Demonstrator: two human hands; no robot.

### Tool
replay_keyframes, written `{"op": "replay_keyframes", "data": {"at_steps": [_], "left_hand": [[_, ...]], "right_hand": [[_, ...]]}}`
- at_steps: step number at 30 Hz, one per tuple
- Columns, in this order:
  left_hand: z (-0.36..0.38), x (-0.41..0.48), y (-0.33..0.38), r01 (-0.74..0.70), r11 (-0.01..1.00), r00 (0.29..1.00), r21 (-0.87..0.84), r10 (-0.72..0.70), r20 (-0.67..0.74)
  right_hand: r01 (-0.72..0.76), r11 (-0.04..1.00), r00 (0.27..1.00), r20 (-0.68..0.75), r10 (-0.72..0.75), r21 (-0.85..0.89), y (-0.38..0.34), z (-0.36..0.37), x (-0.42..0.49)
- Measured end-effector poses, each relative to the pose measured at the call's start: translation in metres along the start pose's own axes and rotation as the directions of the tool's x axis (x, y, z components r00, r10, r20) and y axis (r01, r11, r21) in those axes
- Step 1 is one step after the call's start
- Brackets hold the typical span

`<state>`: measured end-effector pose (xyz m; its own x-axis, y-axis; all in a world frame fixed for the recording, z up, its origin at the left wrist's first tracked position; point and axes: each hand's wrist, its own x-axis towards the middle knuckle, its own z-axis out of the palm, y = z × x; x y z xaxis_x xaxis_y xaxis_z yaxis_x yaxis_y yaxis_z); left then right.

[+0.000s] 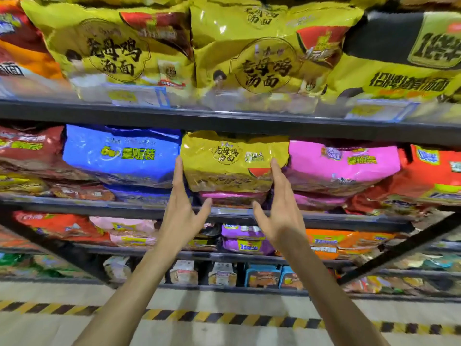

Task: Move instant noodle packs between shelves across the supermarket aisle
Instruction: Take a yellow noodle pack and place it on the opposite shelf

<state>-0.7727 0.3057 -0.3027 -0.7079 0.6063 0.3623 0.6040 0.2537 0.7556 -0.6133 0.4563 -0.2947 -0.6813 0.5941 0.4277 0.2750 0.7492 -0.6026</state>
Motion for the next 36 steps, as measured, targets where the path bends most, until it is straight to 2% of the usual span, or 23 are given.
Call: {"op": "replay_keyframes", "data": {"at_steps": [2,7,11,19,21,26,31,36], "left_hand": [[0.008,0.004,0.0,-0.016,1.0,1.0,-0.019,0.015,-0.014],[0.016,0.001,0.008,-0.06,0.997,0.996,-0.055,0.056,-0.072],[0.01,-0.011,0.011,-0.106,0.994,0.994,-0.027,0.105,-0.041],[0.005,-0.038,0.02,-0.042,0.991,0.998,-0.127,0.035,-0.059],[0.007,-0.04,0.02,-0.017,0.985,0.999,-0.17,0.009,-0.05],[0.006,-0.037,0.016,-0.006,0.982,1.0,-0.188,0.0,-0.03],[0.002,-0.035,0.012,-0.04,0.979,0.999,-0.199,0.034,-0.031],[0.0,-0.037,0.017,0.017,0.962,0.999,-0.273,-0.024,-0.021]], "right_hand": [[0.074,0.997,0.996,-0.062,-0.072,0.035,0.005,0.012,-0.001],[-0.015,0.983,0.995,-0.092,0.032,0.181,-0.011,0.025,0.001],[0.053,0.975,0.989,-0.147,-0.021,0.217,-0.017,0.017,-0.005],[0.102,0.972,0.97,-0.238,-0.05,0.212,-0.023,0.009,-0.024],[0.08,0.973,0.976,-0.217,-0.032,0.215,-0.023,0.011,-0.025],[0.019,0.984,0.999,-0.052,-0.01,0.18,-0.008,0.012,-0.028],[-0.068,0.972,0.998,0.023,0.064,0.224,-0.009,0.006,-0.02],[-0.093,0.971,0.994,0.071,0.079,0.218,-0.022,0.004,-0.021]]}}
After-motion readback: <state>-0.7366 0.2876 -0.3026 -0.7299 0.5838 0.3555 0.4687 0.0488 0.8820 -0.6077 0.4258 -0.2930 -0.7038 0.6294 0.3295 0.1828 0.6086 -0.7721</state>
